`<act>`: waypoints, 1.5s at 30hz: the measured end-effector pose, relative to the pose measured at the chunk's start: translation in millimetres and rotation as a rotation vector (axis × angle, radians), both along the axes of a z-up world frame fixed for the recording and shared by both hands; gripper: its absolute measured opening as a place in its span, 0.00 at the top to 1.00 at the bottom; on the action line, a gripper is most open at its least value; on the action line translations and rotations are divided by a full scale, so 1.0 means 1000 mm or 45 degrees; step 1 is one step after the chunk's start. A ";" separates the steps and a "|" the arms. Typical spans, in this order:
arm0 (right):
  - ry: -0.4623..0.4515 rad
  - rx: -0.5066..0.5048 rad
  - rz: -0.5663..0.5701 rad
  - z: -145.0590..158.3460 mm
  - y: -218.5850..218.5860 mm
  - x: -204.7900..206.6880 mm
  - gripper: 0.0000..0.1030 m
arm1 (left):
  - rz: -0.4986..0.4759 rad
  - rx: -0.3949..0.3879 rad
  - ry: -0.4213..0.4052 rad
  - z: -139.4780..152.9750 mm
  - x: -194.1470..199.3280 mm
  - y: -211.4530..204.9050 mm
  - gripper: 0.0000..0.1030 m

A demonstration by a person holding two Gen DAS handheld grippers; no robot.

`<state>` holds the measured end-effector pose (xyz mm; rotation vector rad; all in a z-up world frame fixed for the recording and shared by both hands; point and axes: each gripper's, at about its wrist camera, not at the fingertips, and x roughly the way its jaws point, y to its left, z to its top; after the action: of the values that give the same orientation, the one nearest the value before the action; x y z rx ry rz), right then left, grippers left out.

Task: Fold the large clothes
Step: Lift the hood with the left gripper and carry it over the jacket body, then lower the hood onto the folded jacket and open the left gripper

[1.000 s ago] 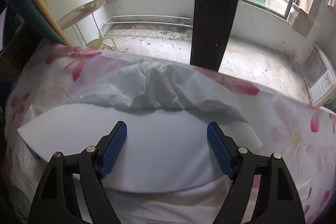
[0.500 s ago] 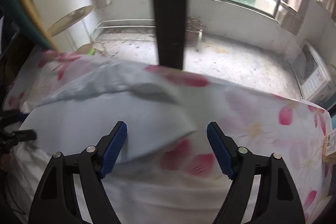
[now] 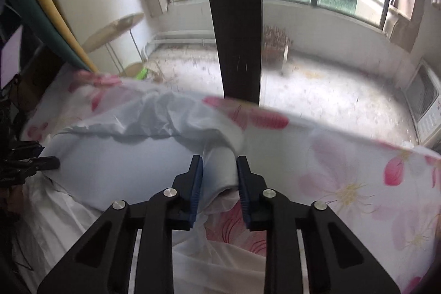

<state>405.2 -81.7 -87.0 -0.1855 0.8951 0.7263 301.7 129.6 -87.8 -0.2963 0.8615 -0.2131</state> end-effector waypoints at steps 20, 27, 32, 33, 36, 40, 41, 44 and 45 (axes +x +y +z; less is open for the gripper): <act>-0.413 -0.153 0.007 0.001 -0.052 -0.133 0.79 | -0.258 0.375 -0.394 0.032 -0.068 -0.063 0.85; -0.347 -0.096 -0.020 0.002 -0.063 -0.145 0.80 | -0.250 0.363 -0.387 0.028 -0.090 -0.063 0.85; -0.322 -0.110 -0.006 -0.002 -0.067 -0.153 0.80 | -0.286 0.356 -0.355 0.023 -0.103 -0.067 0.85; -0.314 -0.112 -0.006 -0.003 -0.068 -0.154 0.80 | -0.297 0.370 -0.362 0.021 -0.107 -0.069 0.85; -0.290 -0.080 -0.029 0.007 -0.074 -0.145 0.79 | -0.301 0.384 -0.383 0.023 -0.112 -0.072 0.85; -0.283 -0.020 -0.083 0.027 -0.073 -0.122 0.76 | -0.326 0.413 -0.415 0.024 -0.115 -0.077 0.85; -0.284 -0.009 -0.094 0.031 -0.072 -0.117 0.74 | -0.329 0.415 -0.411 0.023 -0.115 -0.078 0.85; -0.275 0.041 -0.131 0.046 -0.060 -0.092 0.52 | -0.324 0.401 -0.405 0.021 -0.114 -0.076 0.85; -0.265 0.064 -0.139 0.050 -0.055 -0.082 0.45 | -0.324 0.388 -0.401 0.021 -0.114 -0.075 0.85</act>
<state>322.7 -137.1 -37.0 -0.1627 0.6828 0.6155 187.4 55.1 -66.8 0.1322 0.6051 -0.3505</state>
